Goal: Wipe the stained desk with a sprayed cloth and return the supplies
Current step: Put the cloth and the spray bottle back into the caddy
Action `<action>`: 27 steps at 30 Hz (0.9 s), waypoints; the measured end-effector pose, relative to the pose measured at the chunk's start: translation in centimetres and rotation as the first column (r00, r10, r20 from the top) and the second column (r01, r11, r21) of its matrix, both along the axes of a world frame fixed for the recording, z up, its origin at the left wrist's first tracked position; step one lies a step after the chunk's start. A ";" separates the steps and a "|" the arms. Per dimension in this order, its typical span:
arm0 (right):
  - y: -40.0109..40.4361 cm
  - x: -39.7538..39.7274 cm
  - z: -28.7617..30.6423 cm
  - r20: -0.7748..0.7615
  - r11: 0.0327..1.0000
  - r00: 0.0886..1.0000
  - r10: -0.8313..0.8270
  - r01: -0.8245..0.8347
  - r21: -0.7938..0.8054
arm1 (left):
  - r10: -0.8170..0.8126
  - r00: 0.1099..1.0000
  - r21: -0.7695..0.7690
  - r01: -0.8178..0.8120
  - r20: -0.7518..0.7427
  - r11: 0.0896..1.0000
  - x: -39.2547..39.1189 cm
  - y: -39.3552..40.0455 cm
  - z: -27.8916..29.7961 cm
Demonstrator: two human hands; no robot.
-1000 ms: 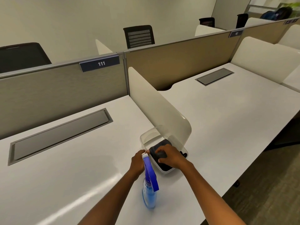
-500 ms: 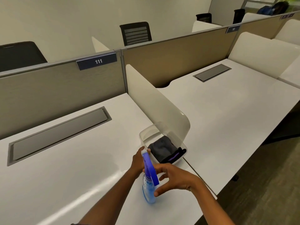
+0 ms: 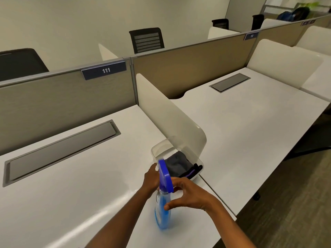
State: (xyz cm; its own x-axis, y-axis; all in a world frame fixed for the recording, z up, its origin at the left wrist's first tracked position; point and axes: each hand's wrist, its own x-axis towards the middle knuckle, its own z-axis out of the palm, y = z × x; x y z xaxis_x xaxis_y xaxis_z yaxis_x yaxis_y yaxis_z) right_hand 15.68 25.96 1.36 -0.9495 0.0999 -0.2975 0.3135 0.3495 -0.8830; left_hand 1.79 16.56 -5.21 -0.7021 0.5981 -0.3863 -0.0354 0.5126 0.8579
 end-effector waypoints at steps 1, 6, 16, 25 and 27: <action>0.3 0.0 0.3 -0.017 1.000 1.000 -0.023 0.022 -0.017 | 0.038 0.998 -0.016 -0.038 0.050 0.999 0.0 0.0 0.2; 2.5 -0.9 4.4 -0.132 0.981 0.981 -0.140 0.119 -0.153 | 0.008 0.999 -0.037 -0.006 0.040 0.999 0.2 0.3 0.8; 6.7 -6.0 9.3 -0.389 0.925 0.840 -0.378 0.360 -0.122 | 0.056 0.995 -0.014 -0.055 0.082 0.998 -0.2 0.6 0.5; 7.8 -11.1 3.8 -0.369 0.754 0.711 -0.599 0.656 0.040 | 0.076 0.995 -0.043 -0.073 0.071 0.996 -0.5 1.0 0.3; 7.7 -11.9 2.6 -0.360 0.736 0.698 -0.618 0.675 0.044 | 0.081 0.994 -0.053 -0.077 0.070 0.996 -0.5 1.1 0.3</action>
